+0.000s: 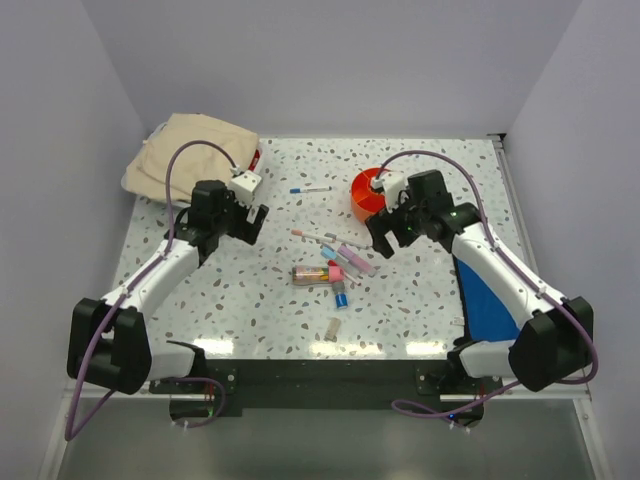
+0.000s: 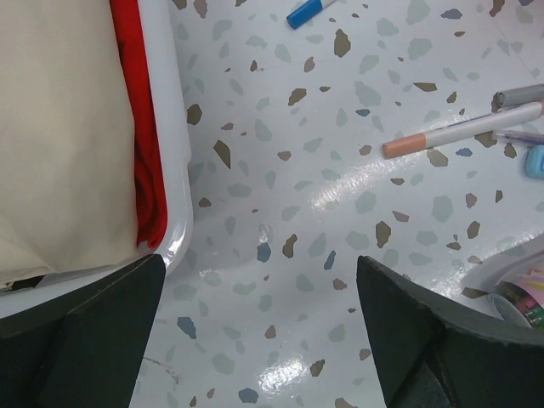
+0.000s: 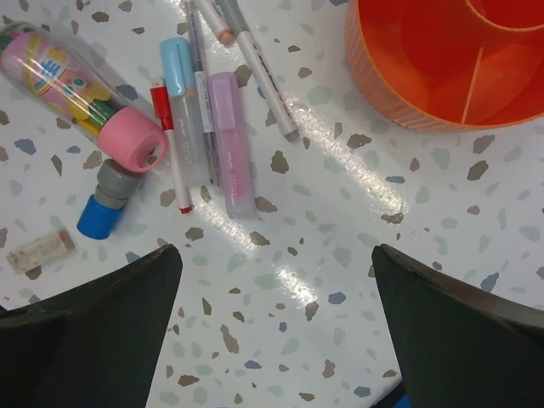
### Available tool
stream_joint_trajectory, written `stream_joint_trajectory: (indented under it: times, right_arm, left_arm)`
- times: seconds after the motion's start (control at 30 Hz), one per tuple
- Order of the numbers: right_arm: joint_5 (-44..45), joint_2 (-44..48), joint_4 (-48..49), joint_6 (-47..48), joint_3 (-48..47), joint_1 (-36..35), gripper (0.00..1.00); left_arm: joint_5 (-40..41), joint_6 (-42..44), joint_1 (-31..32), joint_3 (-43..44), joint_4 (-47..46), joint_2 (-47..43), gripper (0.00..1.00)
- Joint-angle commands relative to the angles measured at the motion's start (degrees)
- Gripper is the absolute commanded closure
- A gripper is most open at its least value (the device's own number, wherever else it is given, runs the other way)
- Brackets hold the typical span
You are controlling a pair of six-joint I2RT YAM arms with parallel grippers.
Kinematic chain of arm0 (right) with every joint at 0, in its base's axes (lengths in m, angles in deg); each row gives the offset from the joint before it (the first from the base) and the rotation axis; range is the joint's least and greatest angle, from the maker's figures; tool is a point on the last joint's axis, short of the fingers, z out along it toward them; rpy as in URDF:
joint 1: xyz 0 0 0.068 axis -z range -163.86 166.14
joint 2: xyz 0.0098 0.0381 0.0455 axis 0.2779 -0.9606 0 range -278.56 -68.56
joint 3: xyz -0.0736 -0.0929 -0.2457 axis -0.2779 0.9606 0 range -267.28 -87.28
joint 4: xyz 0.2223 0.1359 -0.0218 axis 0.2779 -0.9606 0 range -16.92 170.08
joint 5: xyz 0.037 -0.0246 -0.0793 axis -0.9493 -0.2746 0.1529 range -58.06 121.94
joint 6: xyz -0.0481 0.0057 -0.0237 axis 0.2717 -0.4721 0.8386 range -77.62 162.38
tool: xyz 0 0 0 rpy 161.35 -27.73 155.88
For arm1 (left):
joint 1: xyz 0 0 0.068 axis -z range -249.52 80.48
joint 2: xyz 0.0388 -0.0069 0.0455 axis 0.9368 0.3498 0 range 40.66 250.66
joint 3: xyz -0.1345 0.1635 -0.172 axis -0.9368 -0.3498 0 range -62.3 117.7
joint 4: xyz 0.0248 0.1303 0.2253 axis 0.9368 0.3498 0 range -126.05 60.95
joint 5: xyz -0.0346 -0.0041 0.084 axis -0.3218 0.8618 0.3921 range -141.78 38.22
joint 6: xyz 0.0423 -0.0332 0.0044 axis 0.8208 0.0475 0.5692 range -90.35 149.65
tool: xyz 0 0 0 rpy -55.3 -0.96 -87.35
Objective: Sort the stationery into containers
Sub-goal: Pick up the stationery from the center of the board.
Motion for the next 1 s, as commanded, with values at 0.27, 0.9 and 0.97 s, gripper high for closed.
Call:
stream_joint_trajectory:
  times: [0.27, 0.9, 0.97]
  right_arm:
    - [-16.5, -12.7, 10.5, 5.3, -3.1, -4.0, 0.35]
    - [-2.0, -28.2, 10.5, 3.7, -9.3, -10.6, 0.47]
    - [-1.2, -28.4, 11.0, 3.5, -8.9, -11.0, 0.47]
  left_arm:
    - [-0.9, -1.2, -0.3, 0.2, -0.9, -3.7, 0.00]
    - [-5.1, -5.5, -7.5, -2.0, 0.4, -5.3, 0.00]
    - [-5.1, -5.6, -8.2, -2.1, 0.1, -5.5, 0.00]
